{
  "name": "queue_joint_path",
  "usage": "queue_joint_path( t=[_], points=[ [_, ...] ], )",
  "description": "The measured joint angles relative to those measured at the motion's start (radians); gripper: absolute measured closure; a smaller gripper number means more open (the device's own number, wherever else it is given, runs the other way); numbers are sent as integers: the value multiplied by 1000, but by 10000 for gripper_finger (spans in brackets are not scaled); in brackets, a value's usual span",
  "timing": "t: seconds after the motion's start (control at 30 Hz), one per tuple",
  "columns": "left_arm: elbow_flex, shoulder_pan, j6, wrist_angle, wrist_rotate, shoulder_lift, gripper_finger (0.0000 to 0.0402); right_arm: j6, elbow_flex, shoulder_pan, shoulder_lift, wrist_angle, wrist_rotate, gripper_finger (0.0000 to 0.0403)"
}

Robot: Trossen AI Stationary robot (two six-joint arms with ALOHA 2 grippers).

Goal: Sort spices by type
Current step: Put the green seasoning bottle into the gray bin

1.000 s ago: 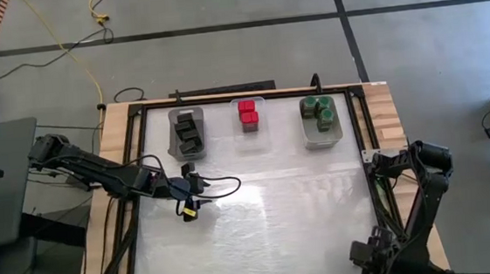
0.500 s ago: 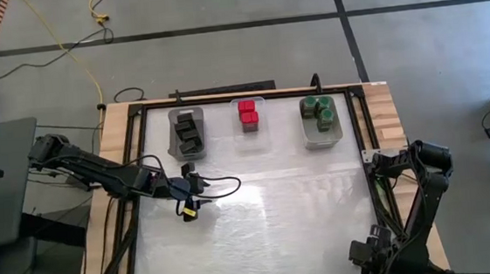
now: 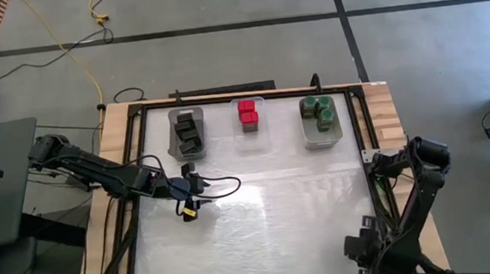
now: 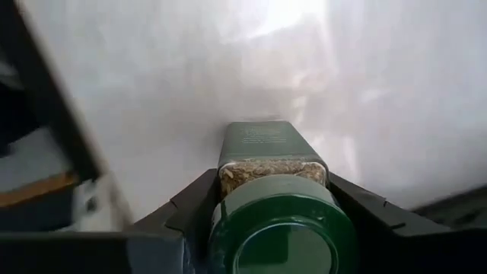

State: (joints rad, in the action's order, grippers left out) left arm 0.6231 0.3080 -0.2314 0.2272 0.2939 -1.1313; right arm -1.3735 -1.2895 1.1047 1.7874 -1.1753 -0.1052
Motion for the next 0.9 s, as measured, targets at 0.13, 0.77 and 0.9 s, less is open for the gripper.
queue_joint_path(
  t=[0.13, 0.77, 0.9],
  points=[
    [0, 0, 0, -1, 0, 0, 168, 125, 3, -66, -11, -36, -88, 178],
    [0, 0, 3, -1, 0, 0, 168, 926, 6, -617, -305, -62, -214, 179],
    [0, 0, 3, -1, 0, 0, 168, 1043, 5, -762, -382, -72, -214, 179]
  ],
)
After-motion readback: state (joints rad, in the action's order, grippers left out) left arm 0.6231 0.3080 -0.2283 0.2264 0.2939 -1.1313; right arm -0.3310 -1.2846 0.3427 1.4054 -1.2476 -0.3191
